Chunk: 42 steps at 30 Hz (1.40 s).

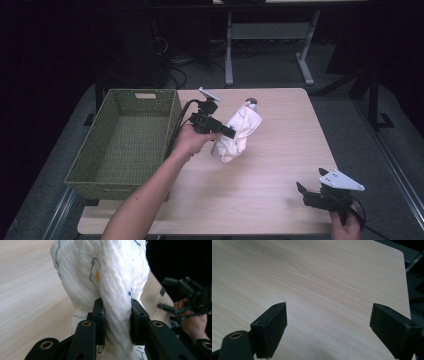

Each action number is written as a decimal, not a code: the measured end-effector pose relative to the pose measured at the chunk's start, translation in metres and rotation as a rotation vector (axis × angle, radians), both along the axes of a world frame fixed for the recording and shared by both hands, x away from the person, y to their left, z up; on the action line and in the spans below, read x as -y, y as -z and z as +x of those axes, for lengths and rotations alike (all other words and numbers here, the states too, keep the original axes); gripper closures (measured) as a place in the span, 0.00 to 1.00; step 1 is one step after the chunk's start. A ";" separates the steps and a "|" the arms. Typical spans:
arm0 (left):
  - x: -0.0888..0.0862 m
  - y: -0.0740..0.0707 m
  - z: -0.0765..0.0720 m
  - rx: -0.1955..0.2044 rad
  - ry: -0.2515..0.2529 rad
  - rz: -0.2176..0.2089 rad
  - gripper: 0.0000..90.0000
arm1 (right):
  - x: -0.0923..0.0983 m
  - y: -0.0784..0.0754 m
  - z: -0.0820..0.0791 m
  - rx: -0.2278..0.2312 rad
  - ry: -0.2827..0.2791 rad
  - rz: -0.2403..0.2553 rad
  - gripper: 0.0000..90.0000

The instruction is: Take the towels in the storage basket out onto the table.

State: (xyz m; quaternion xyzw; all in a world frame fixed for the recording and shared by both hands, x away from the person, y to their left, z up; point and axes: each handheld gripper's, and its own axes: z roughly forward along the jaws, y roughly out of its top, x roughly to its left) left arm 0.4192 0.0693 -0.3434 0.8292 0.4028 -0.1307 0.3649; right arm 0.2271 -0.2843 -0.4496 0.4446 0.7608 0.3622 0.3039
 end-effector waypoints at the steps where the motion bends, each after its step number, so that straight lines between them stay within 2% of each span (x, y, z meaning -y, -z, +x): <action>1: 0.004 0.002 -0.001 -0.007 0.000 0.000 0.77 | 0.000 0.000 0.000 0.001 -0.001 0.000 0.15; 3: 0.007 0.005 -0.002 -0.014 0.001 -0.009 0.77 | 0.000 0.000 0.000 0.001 0.000 0.000 0.15; 6: 0.015 0.012 -0.002 -0.021 0.017 0.012 0.77 | 0.000 0.000 0.000 0.005 -0.002 0.000 0.15; 7: 0.019 0.019 0.000 -0.024 0.022 0.042 0.77 | 0.000 0.000 0.001 0.003 -0.002 0.001 0.15; 8: 0.019 0.019 0.000 -0.024 0.022 0.042 0.77 | 0.000 0.000 0.001 0.003 -0.002 0.001 0.15; 10: 0.021 0.027 0.002 -0.044 0.011 0.038 0.77 | -0.001 0.000 0.001 0.006 -0.005 0.000 0.15; 12: 0.028 0.037 0.003 -0.062 -0.029 0.032 0.77 | -0.001 0.000 0.000 0.004 -0.005 -0.003 0.15; 15: 0.031 0.045 0.003 -0.066 -0.028 0.043 0.77 | 0.000 -0.001 0.001 0.005 -0.007 -0.002 0.15; 17: 0.038 0.056 0.001 -0.076 -0.034 0.048 0.77 | 0.002 0.000 0.001 0.004 -0.001 0.001 0.15; 19: 0.041 0.061 0.001 -0.081 -0.042 0.042 0.77 | 0.002 0.000 0.001 0.006 -0.003 0.000 0.15; 24: 0.043 0.064 0.002 -0.089 -0.057 0.028 0.77 | 0.001 0.000 0.001 0.004 0.000 0.001 0.15; 27: 0.044 0.065 0.004 -0.079 -0.068 0.029 0.77 | 0.001 0.000 0.001 0.005 -0.002 0.000 0.15; 28: 0.045 0.068 0.004 -0.092 -0.086 0.021 0.77 | 0.001 0.000 0.001 0.003 -0.002 0.001 0.15; 32: 0.047 0.074 0.005 -0.091 -0.082 0.031 0.77 | 0.000 0.000 0.002 0.007 -0.004 0.002 0.15; 37: 0.051 0.078 0.006 -0.103 -0.099 0.024 0.74 | -0.001 0.000 0.003 0.004 -0.003 0.002 0.15; 42: 0.052 0.081 0.006 -0.100 -0.102 0.024 0.75 | -0.002 0.000 0.003 0.004 -0.005 0.001 0.15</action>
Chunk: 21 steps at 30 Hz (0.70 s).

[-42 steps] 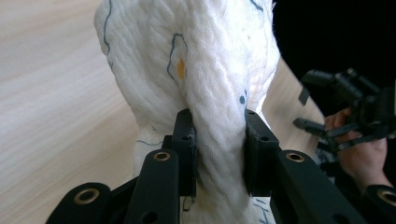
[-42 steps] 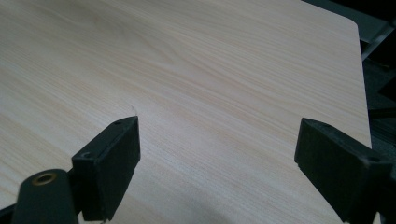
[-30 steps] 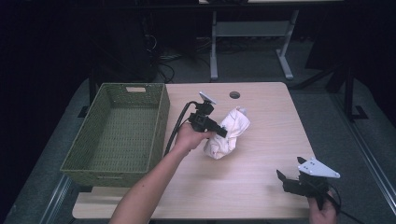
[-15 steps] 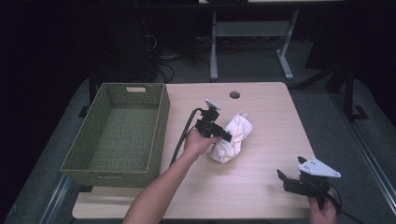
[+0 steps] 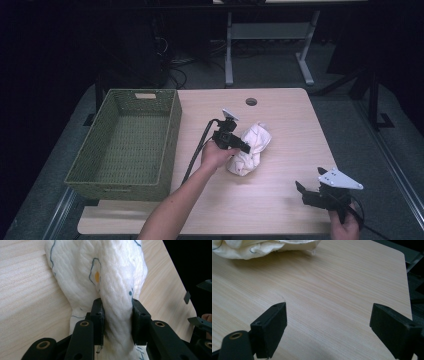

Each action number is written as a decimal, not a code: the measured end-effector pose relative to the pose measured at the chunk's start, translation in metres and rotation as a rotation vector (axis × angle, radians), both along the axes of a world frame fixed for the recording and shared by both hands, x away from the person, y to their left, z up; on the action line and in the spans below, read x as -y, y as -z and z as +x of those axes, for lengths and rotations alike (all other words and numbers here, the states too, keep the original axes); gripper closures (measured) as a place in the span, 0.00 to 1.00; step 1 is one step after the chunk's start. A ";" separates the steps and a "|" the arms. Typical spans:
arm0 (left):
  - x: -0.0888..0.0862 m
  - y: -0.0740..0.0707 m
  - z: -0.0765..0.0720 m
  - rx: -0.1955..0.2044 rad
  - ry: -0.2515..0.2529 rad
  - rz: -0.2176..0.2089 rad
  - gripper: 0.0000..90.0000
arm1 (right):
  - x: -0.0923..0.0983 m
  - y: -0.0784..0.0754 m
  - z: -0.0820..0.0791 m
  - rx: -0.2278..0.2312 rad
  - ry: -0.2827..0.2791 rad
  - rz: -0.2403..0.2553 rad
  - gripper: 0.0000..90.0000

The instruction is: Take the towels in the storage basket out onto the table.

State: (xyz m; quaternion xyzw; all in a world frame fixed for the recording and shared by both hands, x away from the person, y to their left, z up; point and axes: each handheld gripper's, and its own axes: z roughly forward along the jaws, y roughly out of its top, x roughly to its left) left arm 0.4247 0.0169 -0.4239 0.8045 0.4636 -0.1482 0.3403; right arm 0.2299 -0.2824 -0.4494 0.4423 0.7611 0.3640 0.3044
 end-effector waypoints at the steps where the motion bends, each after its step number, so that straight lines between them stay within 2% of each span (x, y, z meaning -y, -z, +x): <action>1: 0.000 0.000 0.000 0.001 -0.002 -0.003 0.75 | 0.000 0.000 0.000 0.000 -0.001 0.000 0.15; 6: 0.001 0.003 0.000 -0.007 -0.020 -0.018 0.73 | -0.001 0.000 0.000 0.001 -0.002 -0.001 0.15; 15: 0.004 0.005 -0.001 -0.005 -0.037 -0.018 0.65 | -0.005 0.000 0.001 -0.003 -0.011 -0.010 0.15; 17: 0.003 0.005 -0.001 -0.009 -0.055 -0.039 0.61 | -0.003 0.000 0.000 -0.003 -0.005 -0.001 0.15; 21: 0.003 0.006 -0.002 -0.008 -0.065 -0.049 0.59 | -0.002 0.000 0.001 -0.002 -0.004 -0.001 0.15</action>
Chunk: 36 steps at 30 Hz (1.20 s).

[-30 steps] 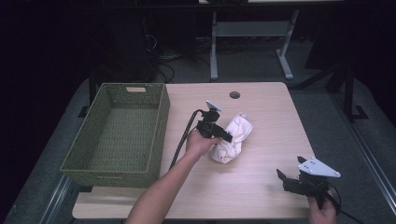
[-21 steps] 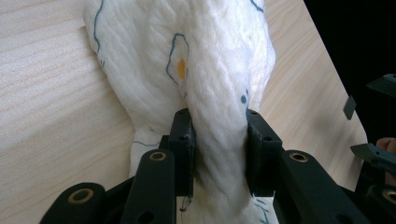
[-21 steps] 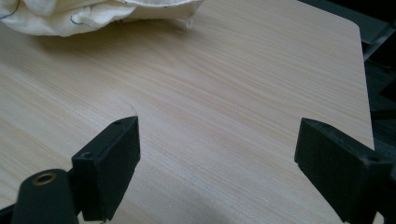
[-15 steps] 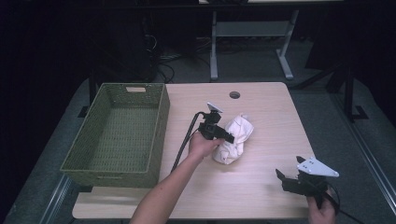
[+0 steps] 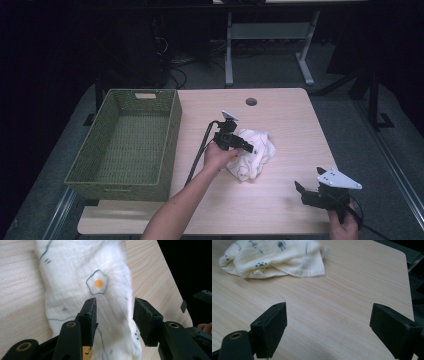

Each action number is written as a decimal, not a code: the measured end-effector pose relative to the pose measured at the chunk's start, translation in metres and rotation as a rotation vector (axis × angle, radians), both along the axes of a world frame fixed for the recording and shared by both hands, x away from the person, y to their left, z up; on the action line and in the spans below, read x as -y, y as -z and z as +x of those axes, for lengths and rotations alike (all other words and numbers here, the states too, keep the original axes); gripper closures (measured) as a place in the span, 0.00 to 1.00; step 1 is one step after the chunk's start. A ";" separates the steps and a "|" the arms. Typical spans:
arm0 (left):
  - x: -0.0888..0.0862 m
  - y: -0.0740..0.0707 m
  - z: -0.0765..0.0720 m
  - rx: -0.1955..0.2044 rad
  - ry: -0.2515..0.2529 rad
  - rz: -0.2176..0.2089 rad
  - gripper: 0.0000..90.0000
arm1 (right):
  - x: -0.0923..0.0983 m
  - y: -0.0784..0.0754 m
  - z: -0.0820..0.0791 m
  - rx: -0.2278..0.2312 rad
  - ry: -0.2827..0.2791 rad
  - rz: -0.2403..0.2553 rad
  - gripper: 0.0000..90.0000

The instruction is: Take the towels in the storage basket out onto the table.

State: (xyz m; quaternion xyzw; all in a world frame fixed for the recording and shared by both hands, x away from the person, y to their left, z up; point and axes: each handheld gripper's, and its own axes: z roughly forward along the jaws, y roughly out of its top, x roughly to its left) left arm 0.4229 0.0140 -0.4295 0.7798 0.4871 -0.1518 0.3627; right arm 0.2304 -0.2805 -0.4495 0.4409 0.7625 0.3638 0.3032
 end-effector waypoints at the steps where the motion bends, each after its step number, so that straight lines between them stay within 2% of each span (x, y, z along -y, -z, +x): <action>1: 0.000 0.000 0.000 -0.004 0.001 -0.004 0.58 | 0.000 0.000 0.000 0.000 0.000 0.000 0.15; 5: 0.000 -0.001 -0.003 -0.004 0.008 -0.015 0.58 | 0.000 0.000 0.000 0.001 -0.002 -0.008 0.15; 11: -0.003 -0.006 -0.006 0.026 0.011 -0.016 0.58 | 0.002 0.000 0.000 0.000 0.007 -0.001 0.15; 12: -0.003 -0.007 -0.007 0.034 0.001 -0.024 0.58 | 0.002 0.000 0.000 0.001 0.006 -0.002 0.15; 17: -0.006 -0.013 -0.011 0.056 0.018 -0.039 0.55 | 0.003 0.001 0.001 0.000 0.007 -0.003 0.15; 24: -0.011 -0.021 -0.022 0.108 0.045 -0.039 0.51 | 0.004 0.001 0.000 -0.004 0.013 -0.006 0.15; 25: -0.013 -0.023 -0.025 0.131 0.055 -0.026 0.50 | 0.004 0.001 0.000 -0.003 0.016 -0.003 0.15; 30: -0.020 -0.024 -0.029 0.148 0.057 -0.027 0.48 | 0.004 0.002 0.000 -0.003 0.018 -0.004 0.15; 36: -0.028 -0.025 -0.037 0.181 0.072 -0.034 0.39 | 0.002 0.003 0.001 -0.011 0.016 -0.012 0.15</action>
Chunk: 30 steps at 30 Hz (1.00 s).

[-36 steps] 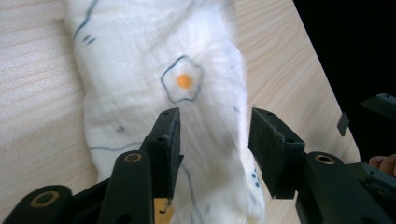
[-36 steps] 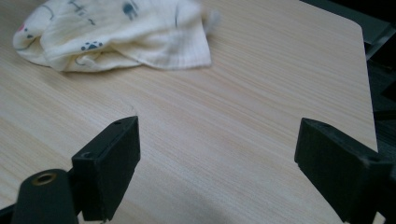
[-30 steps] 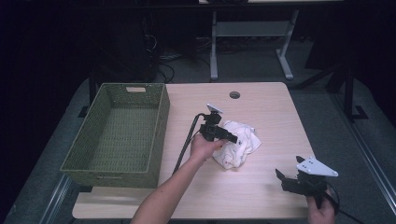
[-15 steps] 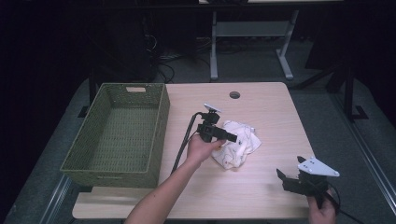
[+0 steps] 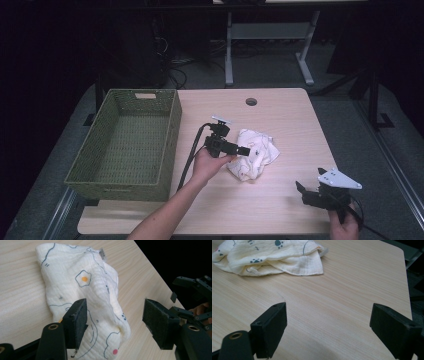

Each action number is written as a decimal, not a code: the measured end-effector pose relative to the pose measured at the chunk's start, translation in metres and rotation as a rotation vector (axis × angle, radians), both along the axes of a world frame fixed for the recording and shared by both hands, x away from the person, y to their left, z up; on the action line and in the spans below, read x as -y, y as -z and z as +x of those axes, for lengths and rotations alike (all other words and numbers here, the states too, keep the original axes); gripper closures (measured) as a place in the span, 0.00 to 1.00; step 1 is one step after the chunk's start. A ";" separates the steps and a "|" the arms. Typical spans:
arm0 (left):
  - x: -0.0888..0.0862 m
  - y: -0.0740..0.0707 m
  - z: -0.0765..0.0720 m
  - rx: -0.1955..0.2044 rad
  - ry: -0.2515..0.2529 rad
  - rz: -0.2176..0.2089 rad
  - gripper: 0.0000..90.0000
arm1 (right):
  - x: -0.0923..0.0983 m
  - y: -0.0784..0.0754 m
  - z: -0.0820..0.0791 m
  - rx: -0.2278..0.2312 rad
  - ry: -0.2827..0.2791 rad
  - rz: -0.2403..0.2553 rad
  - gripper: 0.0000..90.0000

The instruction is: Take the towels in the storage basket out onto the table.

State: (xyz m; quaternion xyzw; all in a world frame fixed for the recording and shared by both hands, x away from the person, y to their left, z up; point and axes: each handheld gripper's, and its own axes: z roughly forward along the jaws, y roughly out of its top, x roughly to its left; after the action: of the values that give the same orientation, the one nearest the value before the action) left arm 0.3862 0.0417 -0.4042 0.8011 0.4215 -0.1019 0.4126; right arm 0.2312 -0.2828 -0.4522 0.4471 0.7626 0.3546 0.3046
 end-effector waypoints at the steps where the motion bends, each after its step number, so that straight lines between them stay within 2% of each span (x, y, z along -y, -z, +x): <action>1: -0.001 0.000 -0.001 0.006 0.003 0.001 0.39 | 0.000 0.000 0.000 0.000 0.000 0.000 0.15; 3: -0.004 0.000 -0.005 0.014 0.002 -0.019 0.36 | -0.002 0.000 0.000 -0.003 0.001 0.001 0.15; 5: -0.005 0.000 -0.006 0.016 0.004 -0.017 0.34 | -0.002 0.000 0.000 -0.003 0.001 0.001 0.15; 7: -0.007 0.000 -0.011 0.039 0.016 -0.003 0.32 | -0.002 0.001 0.000 -0.004 0.001 0.000 0.15; 14: -0.011 0.001 -0.020 0.053 0.025 0.006 0.30 | -0.002 0.002 -0.001 -0.009 -0.001 -0.009 0.15; 17: -0.013 0.001 -0.027 0.076 0.029 0.011 0.29 | -0.002 0.003 -0.001 -0.010 0.000 -0.012 0.15; 20: -0.014 0.001 -0.030 0.083 0.036 0.018 0.29 | -0.002 0.003 -0.001 -0.011 0.000 -0.013 0.15; 23: -0.015 0.001 -0.033 0.088 0.033 0.006 0.28 | -0.002 0.003 -0.001 -0.014 0.003 -0.013 0.15; 24: -0.016 0.002 -0.036 0.103 0.036 0.019 0.28 | -0.002 0.003 -0.001 -0.017 0.006 -0.011 0.15; 30: -0.018 0.005 -0.042 0.110 0.044 0.026 0.27 | -0.002 0.004 -0.001 -0.015 0.005 -0.015 0.15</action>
State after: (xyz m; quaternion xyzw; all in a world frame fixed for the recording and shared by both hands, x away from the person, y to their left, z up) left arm 0.3443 0.0598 -0.4088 0.8199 0.3816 -0.0615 0.4224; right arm 0.2305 -0.2812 -0.4560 0.4496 0.7664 0.3445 0.3031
